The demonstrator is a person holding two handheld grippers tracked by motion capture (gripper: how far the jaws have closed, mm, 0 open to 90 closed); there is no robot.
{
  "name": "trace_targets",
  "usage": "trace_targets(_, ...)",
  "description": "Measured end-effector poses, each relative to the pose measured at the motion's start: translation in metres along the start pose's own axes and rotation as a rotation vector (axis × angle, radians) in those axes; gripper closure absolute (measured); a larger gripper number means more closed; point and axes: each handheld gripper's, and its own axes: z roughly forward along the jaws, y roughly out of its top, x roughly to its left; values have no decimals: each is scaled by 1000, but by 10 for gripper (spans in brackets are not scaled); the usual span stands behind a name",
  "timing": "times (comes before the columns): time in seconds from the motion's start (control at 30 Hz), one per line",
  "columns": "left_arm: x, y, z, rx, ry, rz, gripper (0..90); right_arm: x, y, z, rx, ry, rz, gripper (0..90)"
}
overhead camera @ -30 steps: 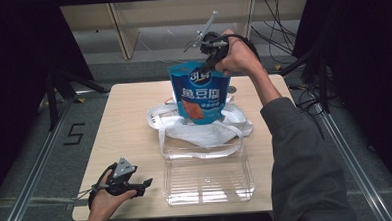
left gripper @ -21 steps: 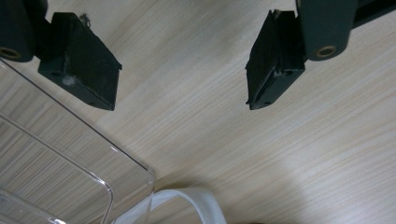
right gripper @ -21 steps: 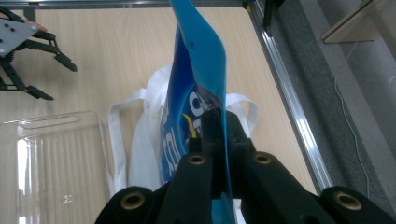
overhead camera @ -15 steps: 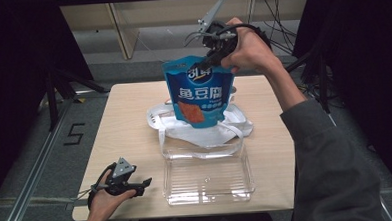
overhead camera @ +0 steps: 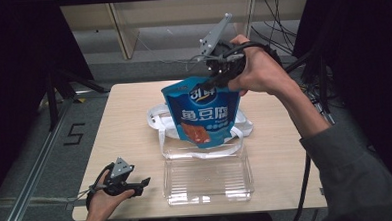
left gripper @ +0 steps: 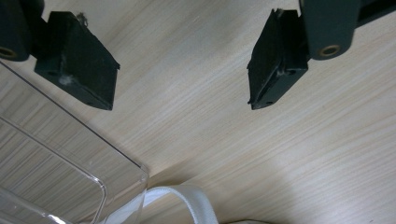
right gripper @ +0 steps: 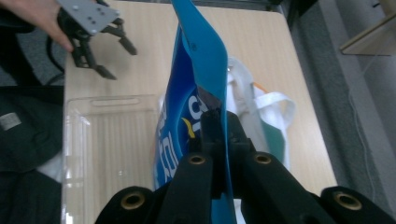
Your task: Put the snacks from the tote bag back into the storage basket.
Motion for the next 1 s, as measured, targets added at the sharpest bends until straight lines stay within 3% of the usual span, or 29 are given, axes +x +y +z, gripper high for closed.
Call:
trace_targets(0.07,0,0,0,5,-2,3,233,6,-2,1,4,9,8,900)
trace_targets(0.1,0,0,1,1,0,0,232,7,-2,1,0,3,-11,900)
trace_targets(0.37,1,0,1,2,9,4,232,24,-12,14,3,35,18,900)
trace_targets(0.6,1,0,1,0,12,-1,231,28,-16,19,-1,38,-1,900)
trace_targets(0.7,2,0,1,26,10,10,231,34,-19,23,10,75,20,900)
trace_targets(0.73,1,0,1,11,15,3,231,33,-19,22,-2,66,-5,900)
trace_targets(0.77,1,0,1,6,8,0,231,35,-19,22,5,62,12,900)
trace_targets(0.8,1,0,1,7,9,2,231,34,-20,23,3,86,1,900)
trace_targets(0.83,1,-1,1,6,8,-1,231,36,-20,22,1,49,3,900)
trace_targets(0.93,2,0,1,5,19,0,231,37,-19,18,2,49,-12,900)
trace_targets(1.0,2,-1,1,8,17,4,231,39,-19,17,6,50,10,900)
